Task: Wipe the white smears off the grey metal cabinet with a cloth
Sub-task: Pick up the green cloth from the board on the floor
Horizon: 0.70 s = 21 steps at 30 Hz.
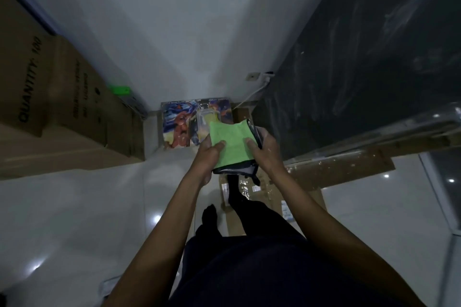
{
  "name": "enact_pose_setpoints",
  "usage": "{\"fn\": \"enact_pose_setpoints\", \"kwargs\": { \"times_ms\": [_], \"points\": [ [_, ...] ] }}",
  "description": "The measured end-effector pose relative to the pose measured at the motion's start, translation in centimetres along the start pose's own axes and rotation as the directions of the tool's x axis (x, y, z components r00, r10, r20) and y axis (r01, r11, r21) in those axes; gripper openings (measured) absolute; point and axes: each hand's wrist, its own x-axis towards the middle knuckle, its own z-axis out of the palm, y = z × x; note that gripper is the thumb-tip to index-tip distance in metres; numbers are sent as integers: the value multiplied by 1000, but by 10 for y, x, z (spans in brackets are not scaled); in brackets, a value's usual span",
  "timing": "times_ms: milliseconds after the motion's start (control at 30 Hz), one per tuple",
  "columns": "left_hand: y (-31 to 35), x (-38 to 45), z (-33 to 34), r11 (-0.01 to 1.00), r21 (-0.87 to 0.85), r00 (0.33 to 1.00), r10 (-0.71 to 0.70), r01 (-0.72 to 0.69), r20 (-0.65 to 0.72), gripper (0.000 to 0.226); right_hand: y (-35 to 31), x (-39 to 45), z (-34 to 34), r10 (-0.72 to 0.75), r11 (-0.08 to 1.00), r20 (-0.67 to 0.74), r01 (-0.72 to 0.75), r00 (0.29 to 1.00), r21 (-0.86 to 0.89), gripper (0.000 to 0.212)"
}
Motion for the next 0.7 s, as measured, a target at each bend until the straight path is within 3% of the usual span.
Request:
{"fn": "enact_pose_setpoints", "kwargs": {
  "times_ms": [200,333,467,700],
  "points": [
    [-2,-36,28,998,30,996,49,-51,69,29,8,-44,-29,-60,998,-47,60,997,11,75],
    [4,-57,58,994,60,993,81,-86,88,27,10,-56,-56,-137,979,-5,134,991,-153,43],
    [6,-70,93,987,101,988,112,-123,105,27,18,-64,-82,-59,998,8,59,998,-36,22],
    [-7,-95,182,976,137,983,159,-171,96,30,53,-76,-161,-80,996,-40,79,996,-29,40]
  ]
}}
